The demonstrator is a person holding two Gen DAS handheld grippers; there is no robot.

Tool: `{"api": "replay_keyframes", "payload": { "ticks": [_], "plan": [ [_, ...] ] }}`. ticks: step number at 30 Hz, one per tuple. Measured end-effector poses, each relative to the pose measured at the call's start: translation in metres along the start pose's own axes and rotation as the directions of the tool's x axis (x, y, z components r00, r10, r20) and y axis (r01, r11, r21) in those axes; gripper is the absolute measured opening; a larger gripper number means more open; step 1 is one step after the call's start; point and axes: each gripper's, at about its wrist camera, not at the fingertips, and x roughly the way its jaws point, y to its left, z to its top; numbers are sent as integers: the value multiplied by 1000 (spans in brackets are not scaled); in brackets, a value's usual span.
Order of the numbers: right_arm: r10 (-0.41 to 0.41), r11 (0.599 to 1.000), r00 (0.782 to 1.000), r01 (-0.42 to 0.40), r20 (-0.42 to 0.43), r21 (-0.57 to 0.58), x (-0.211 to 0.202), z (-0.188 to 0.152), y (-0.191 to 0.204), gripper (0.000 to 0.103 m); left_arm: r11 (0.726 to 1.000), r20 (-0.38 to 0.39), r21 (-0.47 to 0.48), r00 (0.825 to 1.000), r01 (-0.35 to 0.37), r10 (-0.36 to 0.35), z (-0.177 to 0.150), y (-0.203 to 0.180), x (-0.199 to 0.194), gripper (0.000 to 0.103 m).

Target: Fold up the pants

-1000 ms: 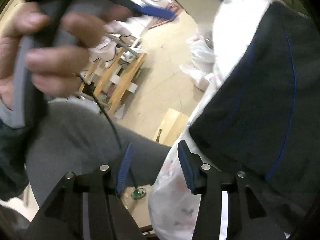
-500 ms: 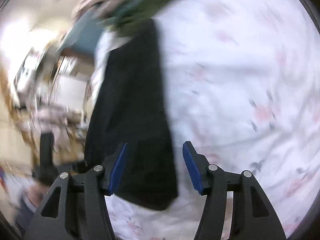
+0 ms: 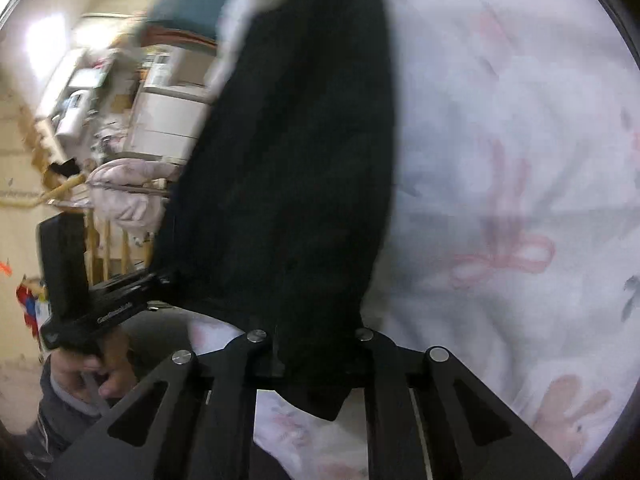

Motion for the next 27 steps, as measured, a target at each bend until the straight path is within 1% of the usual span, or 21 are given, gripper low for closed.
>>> {"api": "replay_keyframes", "payload": {
  "ticks": [1,3,5,7,8,9,10,11,13,15,16,17,18,19,21,22,23,24,25,26,27],
  "plan": [
    [9,1000,1000,-9,22,-22,-13,3,9,11,999,23,-20,999,46,-45,-1,1,-10,2],
    [50,998,996,-47,72,-42,-43,5,28,11,990,66,-52,990,128,-124,-2,6,-37,2],
    [85,995,989,-77,117,-68,-76,1,47,11,979,136,-57,973,193,-184,-4,0,-68,2],
    [123,989,976,-106,178,-100,-118,-7,70,11,967,204,-46,950,251,-237,-9,-6,-104,2],
    [139,986,968,-116,208,-122,-137,-10,83,11,957,244,-31,931,287,-271,-11,-13,-125,2],
    [157,981,955,-120,252,-155,-164,-13,101,11,950,287,-6,910,313,-298,-13,-24,-145,2],
    [167,977,947,-123,273,-171,-175,-11,116,11,942,322,16,890,335,-322,-15,-31,-165,2],
    [177,974,933,-120,313,-193,-199,-12,132,11,927,366,46,857,372,-362,-15,-39,-190,2],
    [187,969,910,-109,371,-221,-232,-16,157,11,909,417,85,814,408,-404,-13,-49,-221,2],
    [199,964,881,-98,429,-248,-269,-19,179,11,887,462,131,764,443,-450,-8,-58,-250,2],
    [202,962,873,-91,444,-259,-280,-19,190,11,880,480,145,746,452,-462,-6,-61,-259,2],
    [199,961,866,-81,458,-265,-289,-17,200,11,872,492,180,726,456,-481,-1,-69,-272,2],
    [192,961,862,-68,470,-269,-299,-16,208,11,871,499,202,718,448,-485,2,-68,-277,2],
    [186,960,860,-56,474,-275,-307,-18,211,11,875,513,203,713,440,-478,10,-71,-281,2],
    [151,964,865,-21,479,-265,-313,-2,214,11,875,511,208,714,437,-478,25,-76,-282,2],
    [137,968,869,-15,476,-251,-318,0,203,11,882,520,205,717,424,-465,33,-78,-282,2],
    [127,972,874,-17,470,-233,-318,9,195,11,888,526,193,720,417,-453,43,-82,-281,2],
    [104,976,878,-1,467,-216,-315,21,190,11,890,530,189,720,416,-449,55,-87,-277,2],
    [93,979,879,6,467,-205,-313,28,187,11,898,542,180,721,402,-431,67,-89,-273,2],
    [87,981,881,6,465,-195,-312,37,182,11,901,550,164,721,401,-421,74,-89,-270,2],
    [78,981,882,14,464,-192,-308,47,179,11,898,559,158,713,410,-424,82,-89,-270,2]
  ]
}}
